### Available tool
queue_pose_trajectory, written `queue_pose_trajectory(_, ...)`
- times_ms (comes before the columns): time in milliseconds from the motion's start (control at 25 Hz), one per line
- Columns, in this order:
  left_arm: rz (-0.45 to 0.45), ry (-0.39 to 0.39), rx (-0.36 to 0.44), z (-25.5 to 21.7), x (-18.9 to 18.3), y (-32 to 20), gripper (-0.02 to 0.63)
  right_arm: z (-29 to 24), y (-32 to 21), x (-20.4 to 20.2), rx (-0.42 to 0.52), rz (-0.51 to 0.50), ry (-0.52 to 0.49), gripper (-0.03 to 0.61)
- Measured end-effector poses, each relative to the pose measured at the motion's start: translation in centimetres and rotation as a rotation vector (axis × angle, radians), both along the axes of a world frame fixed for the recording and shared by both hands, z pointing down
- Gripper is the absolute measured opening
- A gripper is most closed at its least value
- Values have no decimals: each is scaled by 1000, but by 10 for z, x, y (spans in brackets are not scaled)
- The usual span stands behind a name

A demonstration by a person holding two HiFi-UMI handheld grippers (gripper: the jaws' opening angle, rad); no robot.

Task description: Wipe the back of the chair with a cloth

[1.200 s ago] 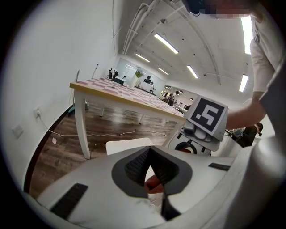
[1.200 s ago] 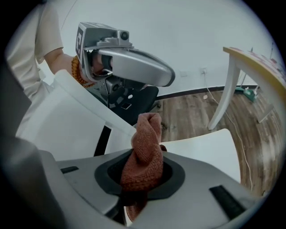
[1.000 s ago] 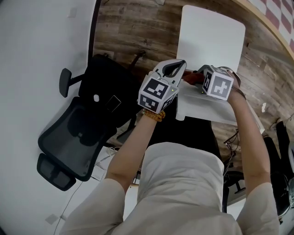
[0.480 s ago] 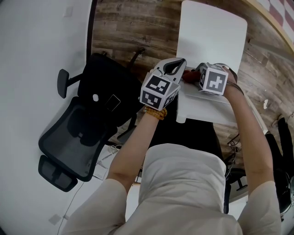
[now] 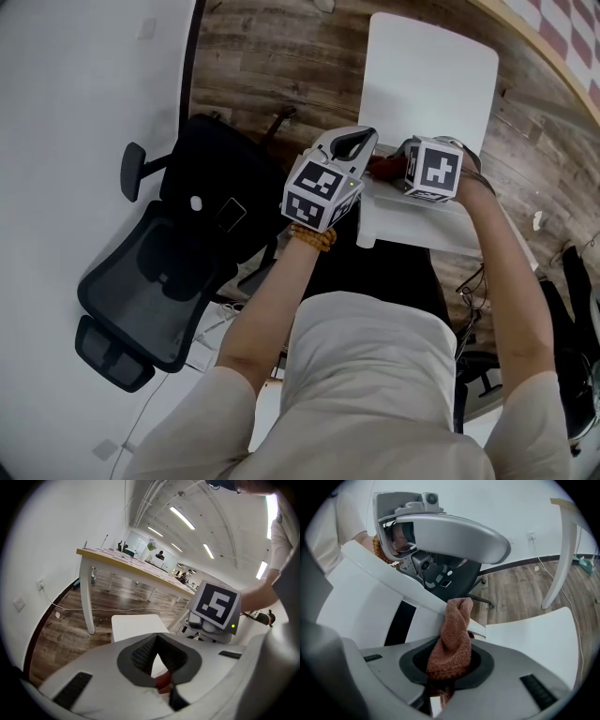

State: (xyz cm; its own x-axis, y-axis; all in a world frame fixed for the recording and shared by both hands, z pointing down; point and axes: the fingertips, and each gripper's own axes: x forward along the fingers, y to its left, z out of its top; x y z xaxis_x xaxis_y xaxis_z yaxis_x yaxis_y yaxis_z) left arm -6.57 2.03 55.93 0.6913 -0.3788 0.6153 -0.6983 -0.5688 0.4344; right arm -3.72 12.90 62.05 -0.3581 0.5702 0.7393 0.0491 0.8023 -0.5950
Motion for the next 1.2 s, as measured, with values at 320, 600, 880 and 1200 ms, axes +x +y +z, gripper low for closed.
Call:
queue_pose_trajectory(320,-1,9,15,-26,-2,-3,12,-44,3,-2,-63,-5,-58,89)
queue_pose_trajectory(600,9,20,48,-55,4,-5,12,-82,8,-2,-92,-18,-96,89)
queue_pose_trajectory(880,-10,4,72,-76,0,-9,12,-111,9,0,-85,-36,-101,89)
queue_pose_trajectory(1200,-24,5,127,-110,3,-19,12,-158,12,5,-113,-32,-136,89)
